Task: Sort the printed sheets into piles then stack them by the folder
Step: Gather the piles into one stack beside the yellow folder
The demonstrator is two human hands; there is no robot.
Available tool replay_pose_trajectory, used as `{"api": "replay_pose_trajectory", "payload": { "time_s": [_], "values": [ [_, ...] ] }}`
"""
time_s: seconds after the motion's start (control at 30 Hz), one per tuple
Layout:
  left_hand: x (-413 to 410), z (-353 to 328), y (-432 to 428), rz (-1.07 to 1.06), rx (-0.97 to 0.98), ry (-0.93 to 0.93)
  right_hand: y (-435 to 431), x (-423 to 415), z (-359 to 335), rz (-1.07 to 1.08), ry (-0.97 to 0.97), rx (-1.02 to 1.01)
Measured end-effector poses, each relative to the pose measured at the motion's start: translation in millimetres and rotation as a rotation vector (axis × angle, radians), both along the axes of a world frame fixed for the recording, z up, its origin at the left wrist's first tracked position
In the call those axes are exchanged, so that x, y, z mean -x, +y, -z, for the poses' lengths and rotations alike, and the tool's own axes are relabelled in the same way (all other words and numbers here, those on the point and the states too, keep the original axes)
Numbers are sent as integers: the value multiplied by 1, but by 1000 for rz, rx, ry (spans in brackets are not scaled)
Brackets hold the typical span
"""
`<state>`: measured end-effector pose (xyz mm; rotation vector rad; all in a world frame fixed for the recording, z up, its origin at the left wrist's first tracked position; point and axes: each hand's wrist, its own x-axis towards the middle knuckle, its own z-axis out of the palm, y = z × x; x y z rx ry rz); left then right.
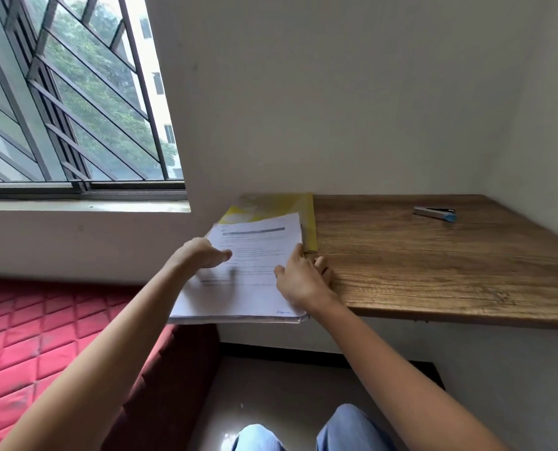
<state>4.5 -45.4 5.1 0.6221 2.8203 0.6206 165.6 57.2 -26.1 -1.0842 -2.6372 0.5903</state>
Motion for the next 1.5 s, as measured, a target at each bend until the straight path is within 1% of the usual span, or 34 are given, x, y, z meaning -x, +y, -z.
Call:
{"api": "replay_pose_trajectory", "payload": {
  "time_s": [0.13, 0.23, 0.3, 0.33, 0.4, 0.43, 0.5, 0.57, 0.63, 0.7, 0.8, 0.87, 0.97, 1.07, 1.17, 1.33, 1.5],
  "values": [
    [-4, -1, 6, -30, -64, -4, 0, -4, 2, 18, 91, 16],
    [-3, 1, 4, -69, -95, -2, 6, -9, 2, -1, 154, 81],
    [-5, 3, 3, -73, -144, 19, 10, -15, 2, -31, 239, 127],
    [-7, 3, 3, -76, -185, 26, 12, -19, 1, -53, 327, 197],
    [-8, 4, 3, -67, -296, 34, 17, -28, -2, -98, 543, 409],
    [-10, 3, 4, -55, -352, 39, 22, -32, -6, -107, 598, 502],
    [-17, -3, 8, -21, -488, 47, 35, -37, -14, -100, 625, 599],
    [-27, -13, 16, 1, -644, 48, 53, -40, -25, -83, 648, 635],
    [-32, -27, 30, 22, -796, 33, 72, -44, -40, -53, 697, 635],
    [-35, -42, 49, 60, -922, 7, 92, -50, -59, -64, 767, 587],
    [-49, -63, 82, 114, -1026, 2, 117, -66, -91, -75, 838, 461],
    [-62, -72, 103, 153, -1059, 17, 134, -77, -107, -80, 874, 407],
    [-78, -77, 131, 237, -1113, -28, 160, -89, -115, -61, 888, 328],
    [-91, -74, 151, 305, -1117, -92, 182, -100, -107, -45, 869, 338],
    [-98, -74, 166, 370, -1168, -140, 197, -111, -100, -21, 872, 342],
    [-98, -100, 179, 378, -1221, -48, 203, -114, -122, -46, 1033, 375],
    [-94, -133, 187, 376, -1254, 47, 206, -107, -152, -36, 1075, 310]
  ]
}}
